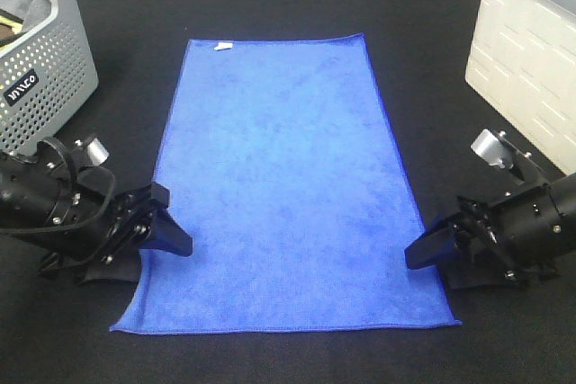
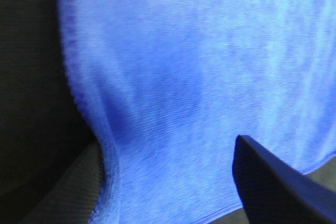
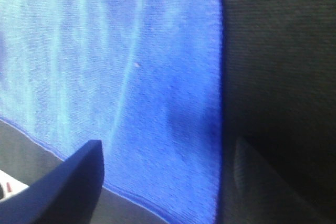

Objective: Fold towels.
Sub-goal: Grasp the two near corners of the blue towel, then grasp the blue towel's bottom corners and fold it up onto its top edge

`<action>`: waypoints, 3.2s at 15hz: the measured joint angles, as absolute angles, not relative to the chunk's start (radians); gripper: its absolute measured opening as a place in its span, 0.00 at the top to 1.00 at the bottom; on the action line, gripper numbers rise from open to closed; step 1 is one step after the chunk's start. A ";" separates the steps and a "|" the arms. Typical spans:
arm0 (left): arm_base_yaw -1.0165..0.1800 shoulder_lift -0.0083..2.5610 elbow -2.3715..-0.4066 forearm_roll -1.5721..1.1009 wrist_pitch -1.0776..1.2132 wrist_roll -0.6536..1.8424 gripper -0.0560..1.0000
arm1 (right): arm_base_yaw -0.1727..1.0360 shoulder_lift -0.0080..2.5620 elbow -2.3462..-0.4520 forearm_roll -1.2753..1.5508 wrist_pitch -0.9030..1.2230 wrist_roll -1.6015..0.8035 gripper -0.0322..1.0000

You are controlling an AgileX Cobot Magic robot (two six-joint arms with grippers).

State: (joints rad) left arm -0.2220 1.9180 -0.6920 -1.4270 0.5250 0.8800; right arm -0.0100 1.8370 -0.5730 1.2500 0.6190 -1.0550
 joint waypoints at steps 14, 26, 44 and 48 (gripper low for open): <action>-0.231 1.989 -0.745 -1.418 0.546 0.890 0.87 | 0.142 1.884 -0.611 1.356 0.545 -1.017 0.59; -0.233 1.726 -0.569 -1.116 0.552 0.678 0.93 | 0.142 1.681 -0.539 1.063 0.580 -0.727 0.97; -0.104 1.860 -1.033 -0.937 0.576 0.499 0.93 | 0.142 1.870 -1.143 0.845 0.728 -0.492 0.97; -0.094 2.069 -1.397 -0.931 0.613 0.467 0.93 | 0.142 2.111 -1.592 0.710 0.811 -0.340 0.97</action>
State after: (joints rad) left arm -0.0940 2.0690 -1.3970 -0.9310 0.6130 0.4670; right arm 0.1420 2.1110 -1.5920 0.7100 0.8110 -0.3400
